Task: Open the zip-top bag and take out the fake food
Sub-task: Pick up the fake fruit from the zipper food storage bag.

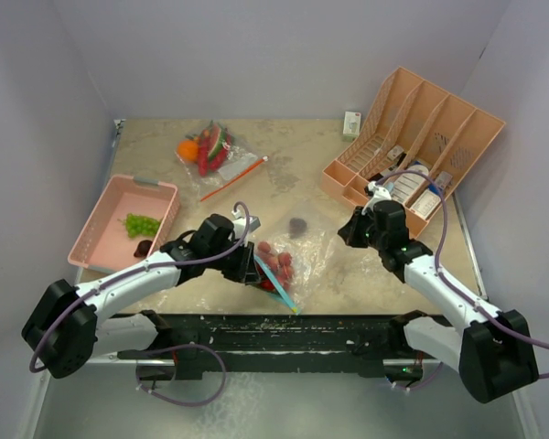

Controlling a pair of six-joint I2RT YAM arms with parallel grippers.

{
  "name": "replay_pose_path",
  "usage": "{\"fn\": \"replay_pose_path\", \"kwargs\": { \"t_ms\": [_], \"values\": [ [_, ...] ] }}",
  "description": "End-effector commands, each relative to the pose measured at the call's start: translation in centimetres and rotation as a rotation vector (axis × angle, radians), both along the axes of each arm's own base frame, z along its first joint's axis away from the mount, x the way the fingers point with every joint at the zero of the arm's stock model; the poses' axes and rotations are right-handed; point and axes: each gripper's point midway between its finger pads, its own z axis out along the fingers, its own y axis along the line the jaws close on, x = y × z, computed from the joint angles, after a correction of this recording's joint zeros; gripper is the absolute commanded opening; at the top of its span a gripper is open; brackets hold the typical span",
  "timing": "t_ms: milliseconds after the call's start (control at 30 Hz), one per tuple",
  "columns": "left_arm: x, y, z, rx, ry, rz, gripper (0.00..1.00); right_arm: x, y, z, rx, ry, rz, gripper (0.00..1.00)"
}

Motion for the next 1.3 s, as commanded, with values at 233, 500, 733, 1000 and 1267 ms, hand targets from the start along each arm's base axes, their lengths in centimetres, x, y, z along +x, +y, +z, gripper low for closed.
{"fn": "replay_pose_path", "kwargs": {
  "t_ms": [233,500,733,1000,1267],
  "values": [
    [1.3,-0.6,4.2,-0.09,-0.13,0.021,0.0,0.4,-0.3,1.0,-0.002,-0.032,-0.017,0.0],
    [3.1,3.1,8.4,0.059,-0.23,0.157,0.0,0.5,-0.5,0.9,-0.007,-0.028,-0.025,0.0],
    [3.8,7.0,11.8,0.128,-0.314,0.3,0.0,0.8,-0.8,0.6,-0.021,-0.021,-0.034,0.0],
    [4.2,10.8,16.0,0.138,-0.416,0.475,0.0,0.8,-0.9,0.1,-0.013,-0.015,-0.039,0.0],
    [6.9,16.8,17.9,0.389,-0.527,0.713,0.0,0.3,-1.0,0.3,-0.012,-0.023,-0.031,0.0]
  ]
}}
